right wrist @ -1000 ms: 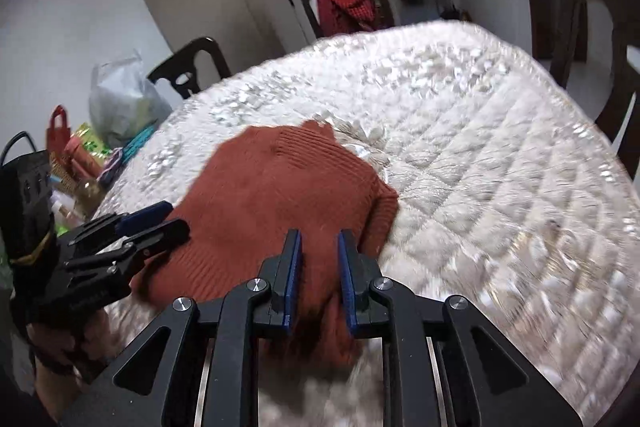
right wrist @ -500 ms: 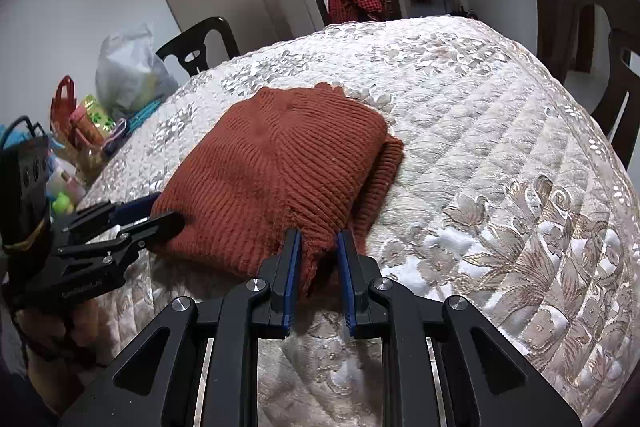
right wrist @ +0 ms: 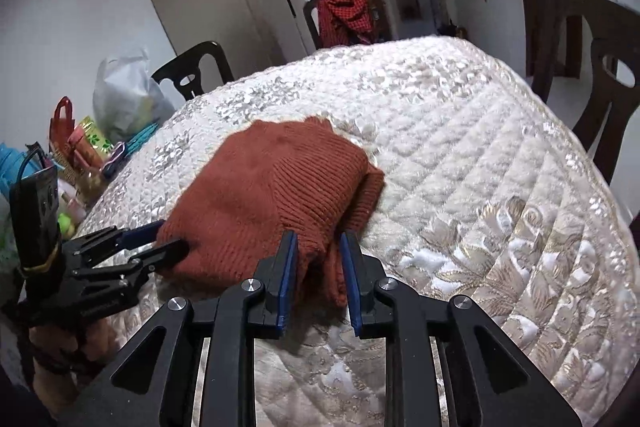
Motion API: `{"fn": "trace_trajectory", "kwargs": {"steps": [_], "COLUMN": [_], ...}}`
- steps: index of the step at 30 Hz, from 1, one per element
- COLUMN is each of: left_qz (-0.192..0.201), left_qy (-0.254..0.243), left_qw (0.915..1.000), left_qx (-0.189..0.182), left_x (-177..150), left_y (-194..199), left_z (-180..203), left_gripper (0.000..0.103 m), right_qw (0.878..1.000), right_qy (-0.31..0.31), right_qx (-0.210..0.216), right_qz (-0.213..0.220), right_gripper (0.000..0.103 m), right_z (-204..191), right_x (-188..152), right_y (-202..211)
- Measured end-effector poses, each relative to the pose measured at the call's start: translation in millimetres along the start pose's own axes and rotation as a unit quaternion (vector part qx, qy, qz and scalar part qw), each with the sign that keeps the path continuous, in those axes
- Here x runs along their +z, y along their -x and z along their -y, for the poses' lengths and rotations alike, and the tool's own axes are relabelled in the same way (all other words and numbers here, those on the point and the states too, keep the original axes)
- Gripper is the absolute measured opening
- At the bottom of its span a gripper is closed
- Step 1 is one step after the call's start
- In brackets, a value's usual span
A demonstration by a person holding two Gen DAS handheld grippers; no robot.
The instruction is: Fold small clothes
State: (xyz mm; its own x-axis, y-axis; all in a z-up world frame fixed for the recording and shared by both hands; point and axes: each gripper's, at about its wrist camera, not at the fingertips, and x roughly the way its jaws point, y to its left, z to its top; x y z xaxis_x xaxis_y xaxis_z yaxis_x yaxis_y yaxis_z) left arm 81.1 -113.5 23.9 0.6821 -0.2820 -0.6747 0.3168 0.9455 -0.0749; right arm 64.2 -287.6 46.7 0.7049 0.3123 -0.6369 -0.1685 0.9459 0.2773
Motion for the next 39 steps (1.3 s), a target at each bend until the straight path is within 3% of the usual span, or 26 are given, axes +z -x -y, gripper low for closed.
{"fn": "trace_trajectory", "kwargs": {"steps": [7, 19, 23, 39], "left_qz": [0.029, 0.022, 0.005, 0.008], "left_qy": [0.004, 0.013, 0.019, 0.021], "left_qw": [0.9994, 0.9994, 0.9997, 0.9997], "left_qx": [0.016, 0.024, 0.014, 0.011], "left_x": [10, 17, 14, 14], "left_y": [16, -1, -14, -11], "left_z": [-1, -6, -7, -7], "left_gripper": [0.051, 0.051, 0.052, 0.051], "right_qw": [1.0, 1.0, 0.999, 0.999], "right_qy": [0.017, 0.001, -0.014, -0.027], "right_qx": [0.008, 0.018, 0.009, 0.018], "right_qz": [0.017, -0.005, -0.03, -0.029], "right_gripper": [0.022, 0.022, 0.022, 0.026], "right_z": [-13, -8, 1, 7], "right_x": [9, 10, 6, 6], "right_y": [5, -23, -40, -37]}}
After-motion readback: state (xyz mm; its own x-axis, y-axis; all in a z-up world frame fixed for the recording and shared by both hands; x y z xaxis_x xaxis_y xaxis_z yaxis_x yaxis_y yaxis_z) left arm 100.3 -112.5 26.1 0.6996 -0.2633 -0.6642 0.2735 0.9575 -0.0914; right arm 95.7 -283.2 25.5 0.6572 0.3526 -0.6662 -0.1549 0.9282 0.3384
